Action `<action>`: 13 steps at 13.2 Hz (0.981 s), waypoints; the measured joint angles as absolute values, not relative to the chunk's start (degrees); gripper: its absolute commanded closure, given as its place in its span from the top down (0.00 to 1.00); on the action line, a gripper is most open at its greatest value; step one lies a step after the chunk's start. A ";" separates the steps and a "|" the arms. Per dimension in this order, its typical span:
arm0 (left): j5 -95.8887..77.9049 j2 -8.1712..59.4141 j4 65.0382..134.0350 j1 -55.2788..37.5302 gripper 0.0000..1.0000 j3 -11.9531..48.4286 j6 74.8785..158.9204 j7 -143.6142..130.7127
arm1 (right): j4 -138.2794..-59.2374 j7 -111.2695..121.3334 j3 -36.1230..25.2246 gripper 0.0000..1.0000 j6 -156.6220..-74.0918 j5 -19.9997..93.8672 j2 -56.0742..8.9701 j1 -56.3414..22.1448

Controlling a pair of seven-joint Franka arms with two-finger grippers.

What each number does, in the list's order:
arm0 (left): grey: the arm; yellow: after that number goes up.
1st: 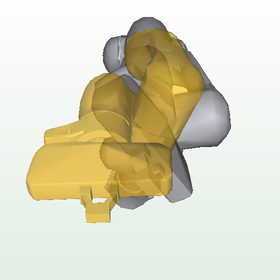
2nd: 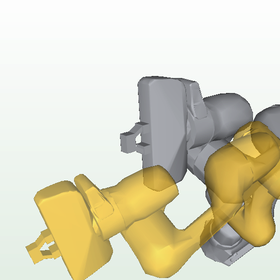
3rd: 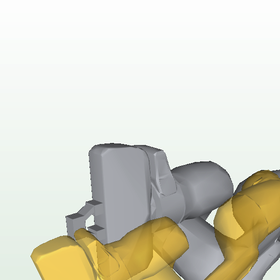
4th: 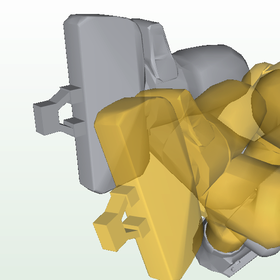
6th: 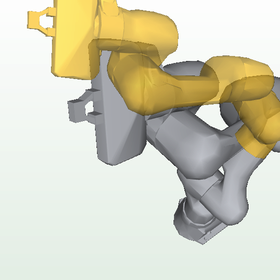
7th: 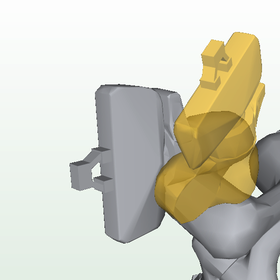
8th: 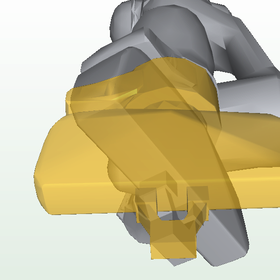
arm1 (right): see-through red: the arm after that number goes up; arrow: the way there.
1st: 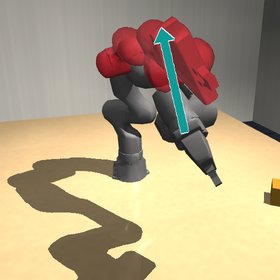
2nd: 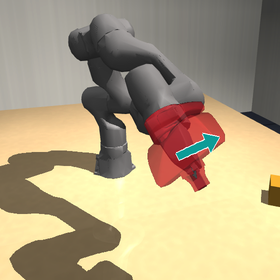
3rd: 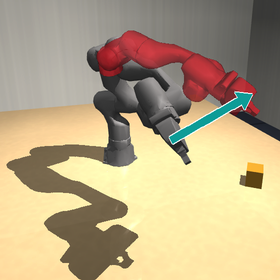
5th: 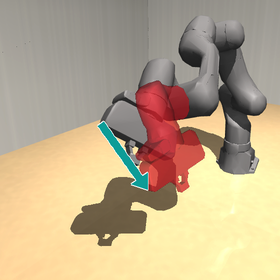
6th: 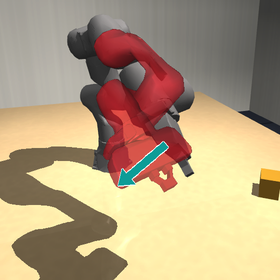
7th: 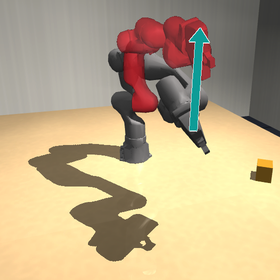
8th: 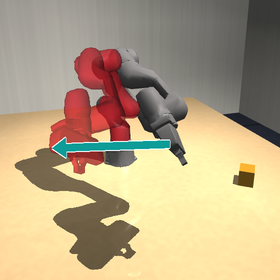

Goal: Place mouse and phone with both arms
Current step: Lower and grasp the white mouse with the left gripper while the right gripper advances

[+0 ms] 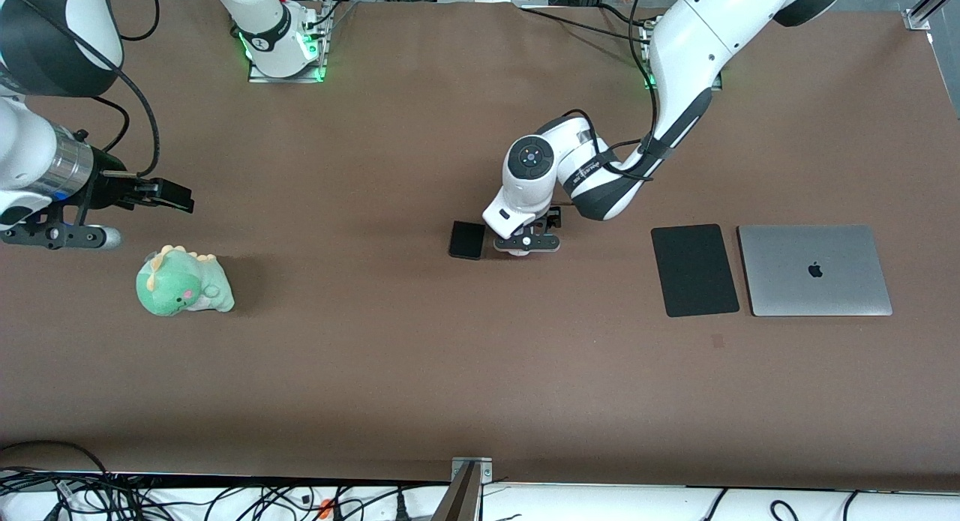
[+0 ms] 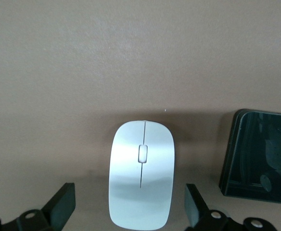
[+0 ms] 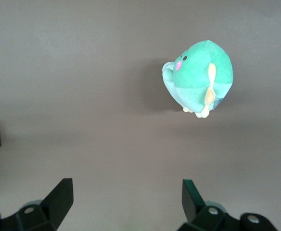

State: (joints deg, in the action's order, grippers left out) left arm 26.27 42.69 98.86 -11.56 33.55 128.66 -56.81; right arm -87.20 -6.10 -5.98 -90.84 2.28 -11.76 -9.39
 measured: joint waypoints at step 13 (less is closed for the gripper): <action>27.24 46.45 97.63 -12.43 0.56 32.79 131.73 -56.85 | -87.23 -5.92 -5.98 1.00 -90.44 2.22 -12.78 -9.40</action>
State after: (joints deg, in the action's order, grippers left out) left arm 27.24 46.45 97.63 -12.43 32.79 131.73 -56.85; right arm -87.23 -5.92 -5.98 -90.44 2.22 -12.78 -9.40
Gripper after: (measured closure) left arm 0.220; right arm 0.000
